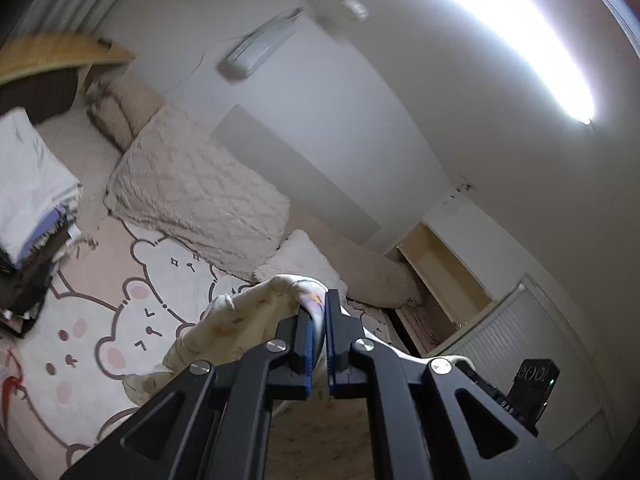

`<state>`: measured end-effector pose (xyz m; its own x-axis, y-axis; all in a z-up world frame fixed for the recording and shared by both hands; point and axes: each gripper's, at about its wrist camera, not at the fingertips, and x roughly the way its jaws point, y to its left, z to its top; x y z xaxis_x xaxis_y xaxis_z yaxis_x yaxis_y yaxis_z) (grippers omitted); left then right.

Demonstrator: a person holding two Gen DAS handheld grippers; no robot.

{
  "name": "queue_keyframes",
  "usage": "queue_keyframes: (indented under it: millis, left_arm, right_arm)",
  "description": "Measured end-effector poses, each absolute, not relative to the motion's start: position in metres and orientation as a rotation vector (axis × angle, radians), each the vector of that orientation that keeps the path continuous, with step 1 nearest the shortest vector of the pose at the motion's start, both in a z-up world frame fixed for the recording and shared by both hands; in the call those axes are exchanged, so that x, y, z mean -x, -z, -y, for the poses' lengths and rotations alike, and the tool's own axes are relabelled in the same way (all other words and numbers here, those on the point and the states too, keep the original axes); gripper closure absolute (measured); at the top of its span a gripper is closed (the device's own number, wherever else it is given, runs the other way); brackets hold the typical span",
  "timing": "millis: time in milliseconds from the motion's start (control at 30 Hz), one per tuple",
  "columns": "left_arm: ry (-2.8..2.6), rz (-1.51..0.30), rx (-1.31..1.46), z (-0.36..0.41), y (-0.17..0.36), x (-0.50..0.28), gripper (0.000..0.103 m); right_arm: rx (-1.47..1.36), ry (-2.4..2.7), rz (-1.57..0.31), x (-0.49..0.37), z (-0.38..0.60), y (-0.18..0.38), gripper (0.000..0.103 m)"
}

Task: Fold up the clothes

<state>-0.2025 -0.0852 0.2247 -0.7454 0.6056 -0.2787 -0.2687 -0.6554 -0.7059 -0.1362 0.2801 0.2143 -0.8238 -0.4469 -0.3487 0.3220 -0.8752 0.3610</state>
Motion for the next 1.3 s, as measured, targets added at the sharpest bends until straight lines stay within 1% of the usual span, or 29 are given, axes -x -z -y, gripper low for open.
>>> queue_keyframes:
  millis: [133,233,267,400,500,600,633,700,833,900,967,1033,1133,1300]
  left_arm:
    - [-2.390,0.916,0.685,0.080,-0.220,0.246,0.098]
    - [-2.383,0.927,0.615,0.080,-0.242,0.268,0.098]
    - [-2.386,0.914,0.584,0.081,-0.251,0.266,0.098]
    - [-2.431,0.740,0.429,0.087,-0.291,0.226,0.098]
    - [-2.456,0.601,0.424,0.091,-0.281,0.180,0.098]
    - [-2.449,0.497,0.532,0.094,-0.231,0.123,0.098]
    - [-2.443,0.464,0.589,0.095,-0.203,0.100,0.098]
    - [-2.432,0.415,0.713,0.094,-0.150,0.063,0.098]
    - [-2.312,0.447,1.218,0.094,-0.011,0.024,0.098]
    - [-2.209,0.466,1.526,0.090,0.066,0.019,0.098]
    - [-2.134,0.424,1.721,0.080,0.120,0.011,0.098]
    - [-2.095,0.372,1.807,0.071,0.144,0.003,0.098]
    - [-2.060,0.291,1.855,0.059,0.156,-0.013,0.098]
    - [-2.037,0.195,1.859,0.057,0.149,-0.015,0.098]
  right_arm:
    - [-0.631,2.648,0.413,0.188,-0.280,-0.201,0.097]
    - [-0.616,2.668,0.383,0.216,-0.282,-0.208,0.097]
    - [-0.591,2.679,0.352,0.222,-0.281,-0.218,0.097]
    - [-0.424,2.690,0.222,0.202,-0.273,-0.262,0.097]
    - [-0.349,2.671,0.127,0.163,-0.266,-0.272,0.097]
    - [-0.374,2.619,0.063,0.110,-0.261,-0.233,0.097]
    - [-0.383,2.601,0.041,0.092,-0.259,-0.219,0.097]
    - [-0.434,2.548,0.083,0.062,-0.257,-0.183,0.097]
    - [-0.715,2.381,0.202,-0.004,-0.254,-0.058,0.097]
    - [-0.935,2.297,0.233,-0.017,-0.249,0.007,0.097]
    - [-1.236,2.200,0.289,-0.021,-0.244,0.085,0.097]
    - [-1.428,2.142,0.304,-0.023,-0.242,0.134,0.097]
    - [-1.570,2.084,0.357,-0.030,-0.242,0.167,0.097]
    - [-1.599,2.063,0.309,-0.045,-0.238,0.172,0.097]
